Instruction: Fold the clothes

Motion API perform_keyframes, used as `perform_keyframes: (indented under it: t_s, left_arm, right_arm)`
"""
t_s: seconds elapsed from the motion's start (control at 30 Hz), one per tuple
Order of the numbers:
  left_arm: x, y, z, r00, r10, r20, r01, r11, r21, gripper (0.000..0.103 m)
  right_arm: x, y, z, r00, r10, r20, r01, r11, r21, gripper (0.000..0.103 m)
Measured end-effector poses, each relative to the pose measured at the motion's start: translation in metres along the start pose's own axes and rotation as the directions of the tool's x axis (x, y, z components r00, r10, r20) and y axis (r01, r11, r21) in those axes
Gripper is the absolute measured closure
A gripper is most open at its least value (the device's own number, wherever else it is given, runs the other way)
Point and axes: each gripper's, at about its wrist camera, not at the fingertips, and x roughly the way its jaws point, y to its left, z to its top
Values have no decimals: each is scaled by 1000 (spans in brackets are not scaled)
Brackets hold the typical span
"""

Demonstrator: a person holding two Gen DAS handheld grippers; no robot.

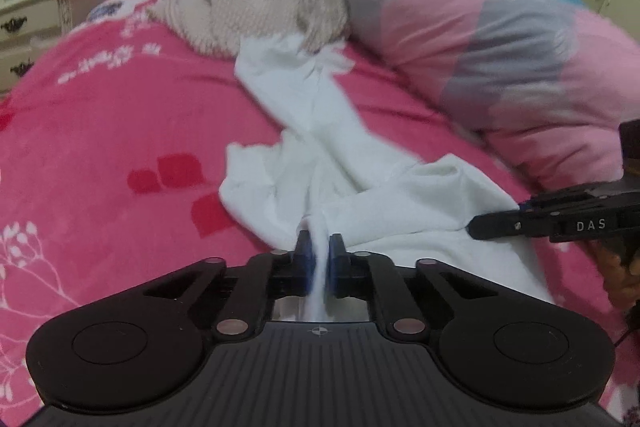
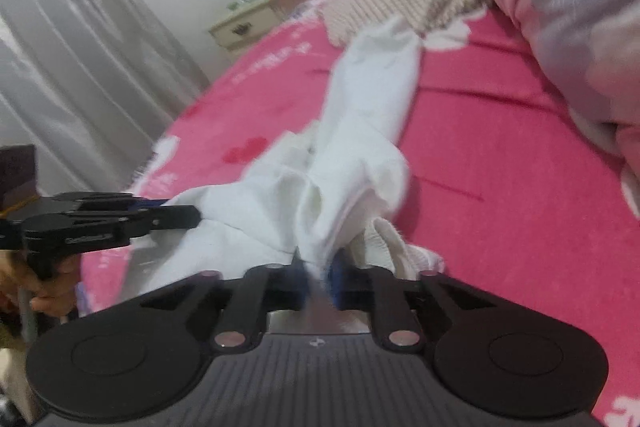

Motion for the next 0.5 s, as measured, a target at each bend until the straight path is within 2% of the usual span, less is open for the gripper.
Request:
perform_keyframes:
  t_s: [0.13,0.23,0.33,0.43,0.5]
  left_arm:
    - [-46,-23,-8,993,-100,68,96,993,62,98]
    - [-85,-45,-23,975,-213,66,203,969,138,98]
    - [-109,-63,-47,947,-321,-6,317,931,182,98]
    - [-124,-73,-75,915,-387,-113,403,891,210,98]
    - [-124,-74,-95,878,-432,-207,467,868,171,98]
  right_arm:
    - [-42,25,-21,997,76,10,-76,996,-46,92]
    - [-77,45,-42,990,141,1,-140,987,-80,92]
    - [-110,66,-69,980,197,-23,-198,973,-117,92]
    - [-140,86,-108,966,242,-85,-253,955,-154,92]
    - [-150,94,-133,961,237,-140,-260,949,-179,92]
